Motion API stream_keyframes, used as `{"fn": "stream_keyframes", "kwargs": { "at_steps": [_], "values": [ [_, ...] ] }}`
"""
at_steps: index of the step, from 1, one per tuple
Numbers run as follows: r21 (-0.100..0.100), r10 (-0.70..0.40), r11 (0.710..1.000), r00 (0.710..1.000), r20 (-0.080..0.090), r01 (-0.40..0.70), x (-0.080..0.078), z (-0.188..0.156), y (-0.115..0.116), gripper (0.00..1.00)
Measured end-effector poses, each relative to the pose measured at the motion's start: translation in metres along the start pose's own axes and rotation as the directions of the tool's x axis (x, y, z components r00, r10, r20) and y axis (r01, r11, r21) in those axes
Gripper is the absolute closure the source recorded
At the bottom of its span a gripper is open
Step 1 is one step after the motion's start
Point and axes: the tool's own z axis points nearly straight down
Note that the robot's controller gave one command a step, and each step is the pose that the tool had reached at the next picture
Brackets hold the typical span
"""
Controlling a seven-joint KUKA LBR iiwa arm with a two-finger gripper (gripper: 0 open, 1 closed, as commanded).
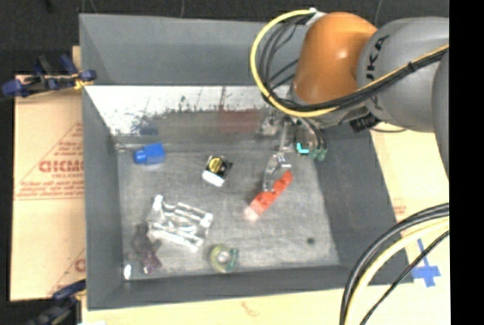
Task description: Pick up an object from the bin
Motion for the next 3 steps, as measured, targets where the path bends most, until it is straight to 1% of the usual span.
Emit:
{"fn": "stream_keyframes", "kwargs": {
  "at_steps": [1,2,3],
  "values": [
    [0.002,-0.183,0.983,0.983,0.01,0.183,0.054,0.076,-0.039,0.0],
    [0.004,-0.184,0.983,0.983,0.016,0.184,0.052,0.073,-0.038,1.0],
    [0.006,-0.396,0.918,0.918,0.012,0.396,0.079,-0.056,-0.035,1.0]
  ]
}}
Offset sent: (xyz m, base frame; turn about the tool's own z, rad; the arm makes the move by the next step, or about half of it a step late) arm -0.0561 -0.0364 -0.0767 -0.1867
